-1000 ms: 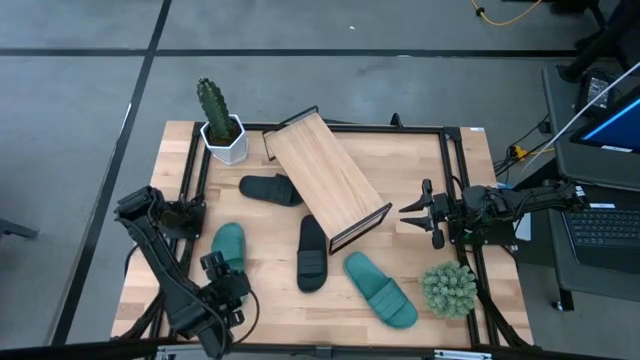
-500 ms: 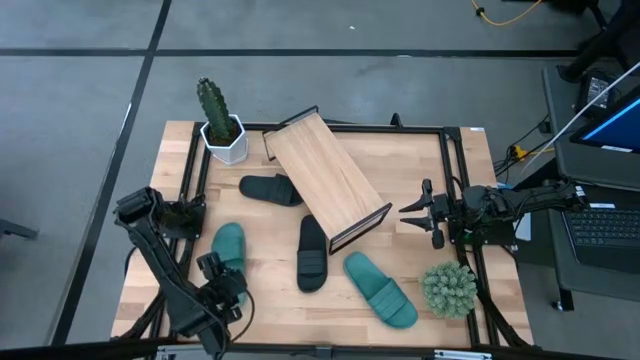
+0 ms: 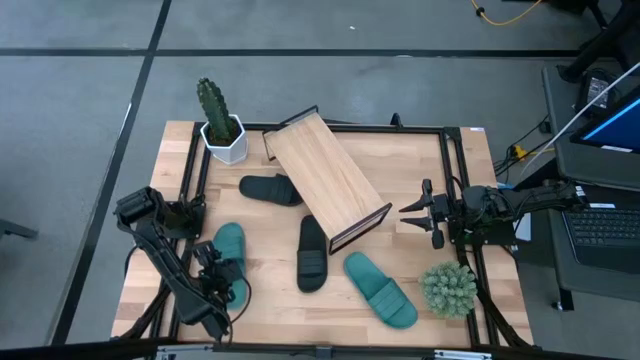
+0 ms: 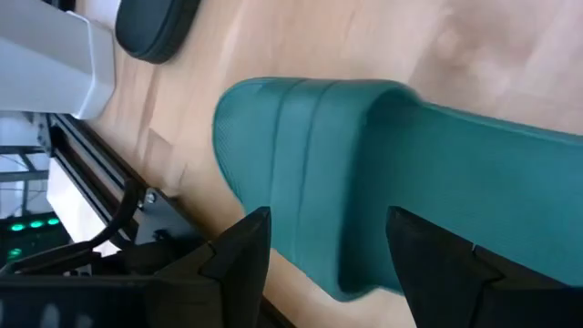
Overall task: Pick and place slides into the shelf
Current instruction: Put the left green slipper onto the shelf
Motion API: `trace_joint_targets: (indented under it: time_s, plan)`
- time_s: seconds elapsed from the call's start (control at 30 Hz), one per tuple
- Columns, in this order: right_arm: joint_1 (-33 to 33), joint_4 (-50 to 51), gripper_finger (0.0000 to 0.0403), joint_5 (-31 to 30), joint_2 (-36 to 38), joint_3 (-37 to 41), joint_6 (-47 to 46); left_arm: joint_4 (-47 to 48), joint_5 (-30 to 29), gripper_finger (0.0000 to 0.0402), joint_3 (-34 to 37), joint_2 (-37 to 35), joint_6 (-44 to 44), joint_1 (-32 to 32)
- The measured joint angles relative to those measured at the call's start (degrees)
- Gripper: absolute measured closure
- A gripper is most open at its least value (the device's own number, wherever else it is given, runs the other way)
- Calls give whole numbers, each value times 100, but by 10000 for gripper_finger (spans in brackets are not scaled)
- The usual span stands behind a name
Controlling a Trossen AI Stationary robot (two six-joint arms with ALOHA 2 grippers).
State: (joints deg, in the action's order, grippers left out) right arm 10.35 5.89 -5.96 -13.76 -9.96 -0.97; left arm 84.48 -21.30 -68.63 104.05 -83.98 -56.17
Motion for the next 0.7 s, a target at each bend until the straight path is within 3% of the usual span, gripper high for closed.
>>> trace_joint_targets:
  time_s: [0.7]
  plan:
    - [2,2,286,0,0,0,-2,17,-59,193,115,0,54,1]
